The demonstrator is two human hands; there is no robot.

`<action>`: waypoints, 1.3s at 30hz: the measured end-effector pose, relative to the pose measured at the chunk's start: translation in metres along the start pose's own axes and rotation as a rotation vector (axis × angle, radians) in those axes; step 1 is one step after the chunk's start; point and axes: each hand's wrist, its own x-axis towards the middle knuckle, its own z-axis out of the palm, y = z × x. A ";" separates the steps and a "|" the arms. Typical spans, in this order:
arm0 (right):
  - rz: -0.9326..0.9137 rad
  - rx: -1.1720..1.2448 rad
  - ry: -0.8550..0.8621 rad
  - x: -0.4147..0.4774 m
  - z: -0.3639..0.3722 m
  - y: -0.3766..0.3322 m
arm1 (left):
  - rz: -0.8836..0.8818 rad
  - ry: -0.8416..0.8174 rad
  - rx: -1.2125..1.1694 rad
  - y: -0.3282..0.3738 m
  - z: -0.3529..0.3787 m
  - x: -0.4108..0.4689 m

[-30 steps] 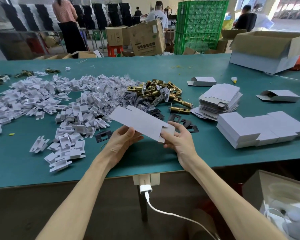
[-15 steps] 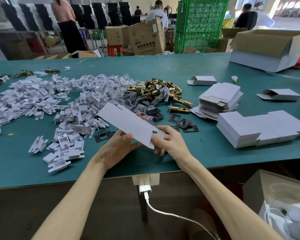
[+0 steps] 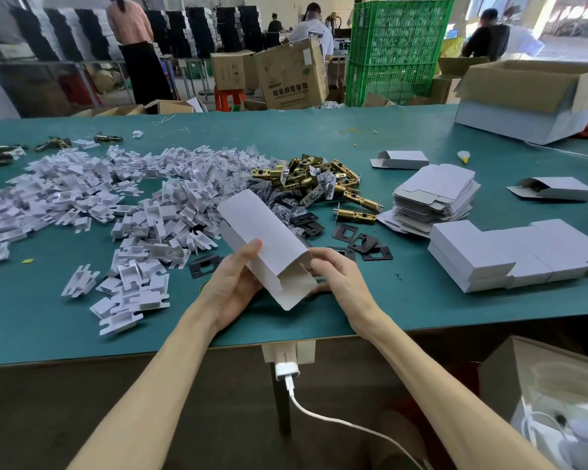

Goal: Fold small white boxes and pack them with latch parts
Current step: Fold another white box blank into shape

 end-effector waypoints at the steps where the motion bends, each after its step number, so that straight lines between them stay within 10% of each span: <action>1: -0.002 -0.007 0.007 -0.001 0.000 -0.001 | 0.003 0.008 0.001 -0.001 -0.001 0.002; 39: -0.040 -0.094 0.101 -0.005 0.003 -0.001 | 0.058 0.051 0.255 -0.016 0.001 0.003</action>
